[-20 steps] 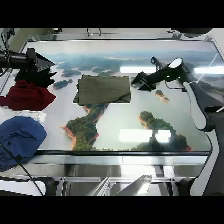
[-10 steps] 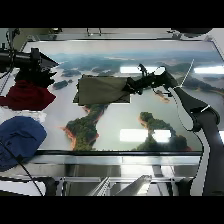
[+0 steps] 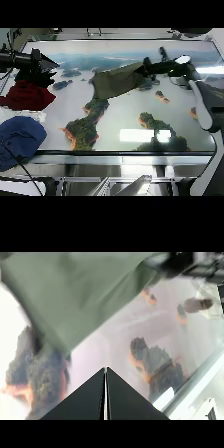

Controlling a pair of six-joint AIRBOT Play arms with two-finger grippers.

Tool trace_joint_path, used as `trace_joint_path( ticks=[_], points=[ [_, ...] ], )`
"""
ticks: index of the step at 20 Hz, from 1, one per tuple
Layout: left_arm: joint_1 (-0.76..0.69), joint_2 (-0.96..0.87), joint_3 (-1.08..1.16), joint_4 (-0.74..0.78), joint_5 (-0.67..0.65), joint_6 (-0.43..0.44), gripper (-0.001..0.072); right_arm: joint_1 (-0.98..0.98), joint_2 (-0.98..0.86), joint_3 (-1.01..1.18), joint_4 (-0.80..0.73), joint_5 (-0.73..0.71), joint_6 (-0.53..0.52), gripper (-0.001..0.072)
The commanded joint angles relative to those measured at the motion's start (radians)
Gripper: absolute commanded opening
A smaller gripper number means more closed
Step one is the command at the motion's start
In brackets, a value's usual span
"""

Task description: Fold the shirts.

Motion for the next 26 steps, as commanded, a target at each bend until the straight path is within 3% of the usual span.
trace_joint_path(
  ticks=[1,5,10,16,18,20,26],
  points=[
    [0.000,0.000,0.000,0.000,-0.023,-0.004,0.0016,-0.180,0.071,-0.030,-0.018,0.029,0.050,0.0015],
    [0.000,0.000,0.000,0.000,-0.019,-0.004,0.0016,-0.354,0.272,-0.290,-0.140,-0.058,0.082,0.0014],
    [-0.001,0.000,0.000,0.000,-0.021,-0.004,0.0016,-0.622,0.714,-1.003,-0.148,-0.452,0.081,0.0013],
    [-0.026,0.000,0.000,0.000,-0.022,-0.003,0.0016,-0.958,1.159,-1.631,-0.092,-0.689,0.036,0.0013],
    [-0.056,0.000,0.000,0.000,-0.032,-0.003,0.0016,-1.003,1.288,-1.727,-0.082,-0.738,0.028,0.0013],
    [-0.087,0.000,0.000,0.001,-0.043,-0.003,0.0016,-1.012,1.360,-1.743,-0.084,-0.732,-0.046,0.0016],
    [-0.152,0.000,0.000,0.000,-0.047,-0.004,0.0016,-1.012,1.326,-1.742,-0.085,-0.666,-0.140,0.0016]
  ],
)
